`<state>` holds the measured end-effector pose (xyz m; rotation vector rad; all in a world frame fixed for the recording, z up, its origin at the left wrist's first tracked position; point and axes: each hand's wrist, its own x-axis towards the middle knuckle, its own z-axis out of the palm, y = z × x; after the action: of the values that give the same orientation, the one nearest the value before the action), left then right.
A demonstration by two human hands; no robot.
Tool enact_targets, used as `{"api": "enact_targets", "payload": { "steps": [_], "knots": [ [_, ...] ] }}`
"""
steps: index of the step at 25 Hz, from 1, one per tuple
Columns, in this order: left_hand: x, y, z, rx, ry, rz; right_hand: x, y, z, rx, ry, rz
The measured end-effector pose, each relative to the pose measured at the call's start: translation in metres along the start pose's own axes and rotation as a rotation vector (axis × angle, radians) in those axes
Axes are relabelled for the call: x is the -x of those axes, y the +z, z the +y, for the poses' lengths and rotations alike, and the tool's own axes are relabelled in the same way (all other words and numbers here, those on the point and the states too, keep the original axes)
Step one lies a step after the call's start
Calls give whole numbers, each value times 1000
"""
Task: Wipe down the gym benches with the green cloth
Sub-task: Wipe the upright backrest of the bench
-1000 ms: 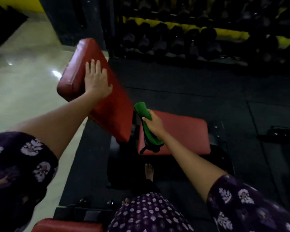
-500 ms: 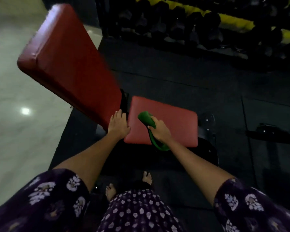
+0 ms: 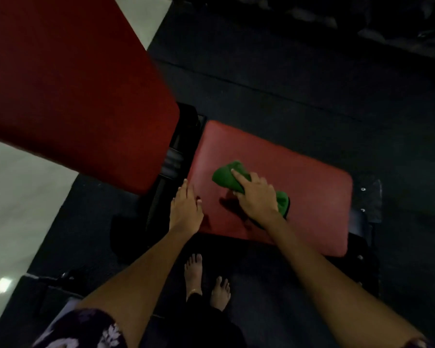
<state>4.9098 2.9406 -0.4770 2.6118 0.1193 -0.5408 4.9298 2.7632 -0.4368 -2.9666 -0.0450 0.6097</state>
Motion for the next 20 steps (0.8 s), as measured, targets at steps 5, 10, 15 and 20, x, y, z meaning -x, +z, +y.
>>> {"api": "enact_targets", "payload": {
  "steps": [5,10,15,20],
  "knots": [
    [-36,64,-23,67,31,145,-6,93,2,224,-454,19],
    [-49,99,-32,53,60,323,-128,62,50,8,102,254],
    [-48,114,-39,-25,32,320,-120,95,-20,-21,-229,224],
    [-50,114,-42,-28,39,330,-180,69,-5,185,-509,129]
  ]
}}
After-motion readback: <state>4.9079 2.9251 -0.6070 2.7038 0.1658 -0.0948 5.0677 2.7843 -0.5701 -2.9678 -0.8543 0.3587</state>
